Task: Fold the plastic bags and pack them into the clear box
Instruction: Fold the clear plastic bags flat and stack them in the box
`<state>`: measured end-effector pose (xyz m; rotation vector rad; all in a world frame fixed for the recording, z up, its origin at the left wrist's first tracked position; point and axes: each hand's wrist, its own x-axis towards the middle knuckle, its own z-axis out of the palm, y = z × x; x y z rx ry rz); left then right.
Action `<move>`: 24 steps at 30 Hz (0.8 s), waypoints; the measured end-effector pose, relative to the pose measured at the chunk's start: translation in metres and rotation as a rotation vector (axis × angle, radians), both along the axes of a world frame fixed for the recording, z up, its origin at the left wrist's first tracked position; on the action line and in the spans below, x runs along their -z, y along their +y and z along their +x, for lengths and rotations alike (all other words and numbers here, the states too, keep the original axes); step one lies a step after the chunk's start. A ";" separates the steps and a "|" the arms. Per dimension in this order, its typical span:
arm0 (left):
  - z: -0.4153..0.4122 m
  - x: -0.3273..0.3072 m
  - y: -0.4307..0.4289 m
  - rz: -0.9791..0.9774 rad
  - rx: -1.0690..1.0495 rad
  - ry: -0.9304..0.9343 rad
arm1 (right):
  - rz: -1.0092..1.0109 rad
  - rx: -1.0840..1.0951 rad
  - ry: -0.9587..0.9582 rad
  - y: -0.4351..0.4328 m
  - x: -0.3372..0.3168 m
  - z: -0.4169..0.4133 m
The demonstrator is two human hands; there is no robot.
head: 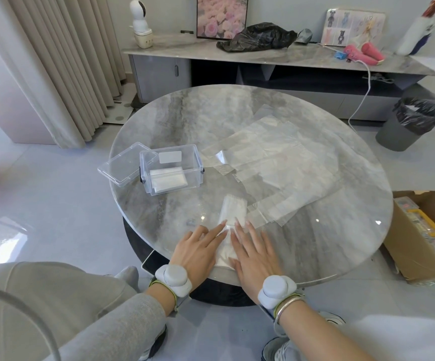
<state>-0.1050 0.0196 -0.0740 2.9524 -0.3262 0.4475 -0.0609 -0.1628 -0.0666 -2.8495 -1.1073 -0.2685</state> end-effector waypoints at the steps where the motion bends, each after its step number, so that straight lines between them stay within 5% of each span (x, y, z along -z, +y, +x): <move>1: 0.000 0.002 0.001 0.038 0.014 -0.008 | -0.029 0.017 0.024 -0.002 0.004 0.000; 9: -0.008 -0.007 0.009 0.086 0.062 0.096 | -0.053 0.039 0.144 -0.007 0.007 0.000; 24: -0.005 -0.018 0.012 -0.141 0.041 0.170 | 0.023 -0.243 -0.078 -0.003 -0.004 0.006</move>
